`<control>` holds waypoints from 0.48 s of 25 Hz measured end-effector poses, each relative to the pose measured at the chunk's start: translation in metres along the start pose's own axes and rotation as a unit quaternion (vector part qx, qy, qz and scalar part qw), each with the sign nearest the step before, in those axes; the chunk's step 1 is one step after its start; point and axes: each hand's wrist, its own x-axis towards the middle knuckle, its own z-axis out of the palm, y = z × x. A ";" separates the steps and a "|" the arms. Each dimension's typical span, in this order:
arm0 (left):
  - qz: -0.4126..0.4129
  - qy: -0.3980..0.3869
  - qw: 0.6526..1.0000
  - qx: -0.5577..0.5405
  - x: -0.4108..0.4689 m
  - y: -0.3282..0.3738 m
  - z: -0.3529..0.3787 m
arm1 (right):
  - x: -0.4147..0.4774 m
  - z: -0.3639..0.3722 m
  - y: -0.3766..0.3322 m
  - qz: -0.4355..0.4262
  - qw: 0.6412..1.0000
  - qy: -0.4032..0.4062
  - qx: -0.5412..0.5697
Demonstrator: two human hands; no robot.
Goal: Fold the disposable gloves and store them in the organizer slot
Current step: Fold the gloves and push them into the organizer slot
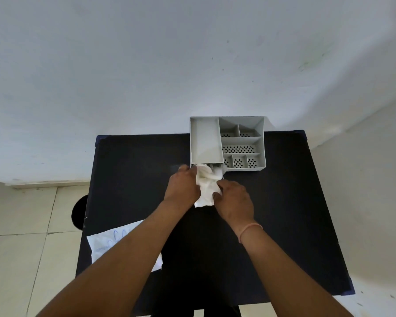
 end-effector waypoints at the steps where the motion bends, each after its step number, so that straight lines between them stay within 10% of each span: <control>1: 0.003 -0.015 1.000 0.014 0.005 0.001 0.000 | 0.005 0.002 -0.001 -0.004 1.000 0.009 -0.015; 12: 0.031 0.012 0.985 0.170 -0.005 -0.005 0.023 | 0.007 0.028 0.009 -0.029 0.985 0.111 -0.130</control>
